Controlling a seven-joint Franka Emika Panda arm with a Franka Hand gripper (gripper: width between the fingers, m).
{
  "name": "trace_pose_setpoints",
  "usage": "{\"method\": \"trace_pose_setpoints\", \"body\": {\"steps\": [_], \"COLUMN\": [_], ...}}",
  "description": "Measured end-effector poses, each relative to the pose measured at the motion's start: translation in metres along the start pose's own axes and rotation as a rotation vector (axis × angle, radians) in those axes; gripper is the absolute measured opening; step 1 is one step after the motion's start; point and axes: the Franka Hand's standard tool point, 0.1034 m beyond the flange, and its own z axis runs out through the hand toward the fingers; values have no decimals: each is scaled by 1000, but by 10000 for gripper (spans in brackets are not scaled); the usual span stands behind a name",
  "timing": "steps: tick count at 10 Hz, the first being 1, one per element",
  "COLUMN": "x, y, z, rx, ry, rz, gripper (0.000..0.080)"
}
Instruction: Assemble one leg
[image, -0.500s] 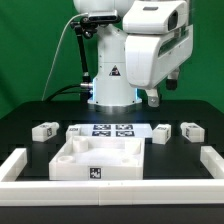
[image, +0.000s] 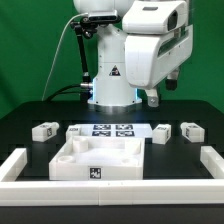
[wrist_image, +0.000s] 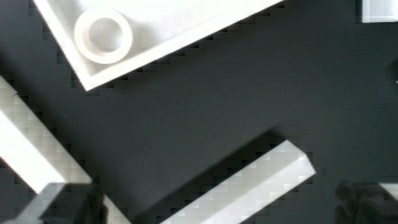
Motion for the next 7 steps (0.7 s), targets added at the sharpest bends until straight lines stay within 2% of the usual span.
{"method": "trace_pose_setpoints", "body": {"steps": [3,4,6,7], "x": [-1,-10,-42,-56], "y": [1,3,6,13], "z": [1,8,24,32], "rx": [-2,-19,-47,-81], "ry": [1,14,34,55], "rz": [-8,-98,-208,-282], "gripper": [650,650,650,650]}}
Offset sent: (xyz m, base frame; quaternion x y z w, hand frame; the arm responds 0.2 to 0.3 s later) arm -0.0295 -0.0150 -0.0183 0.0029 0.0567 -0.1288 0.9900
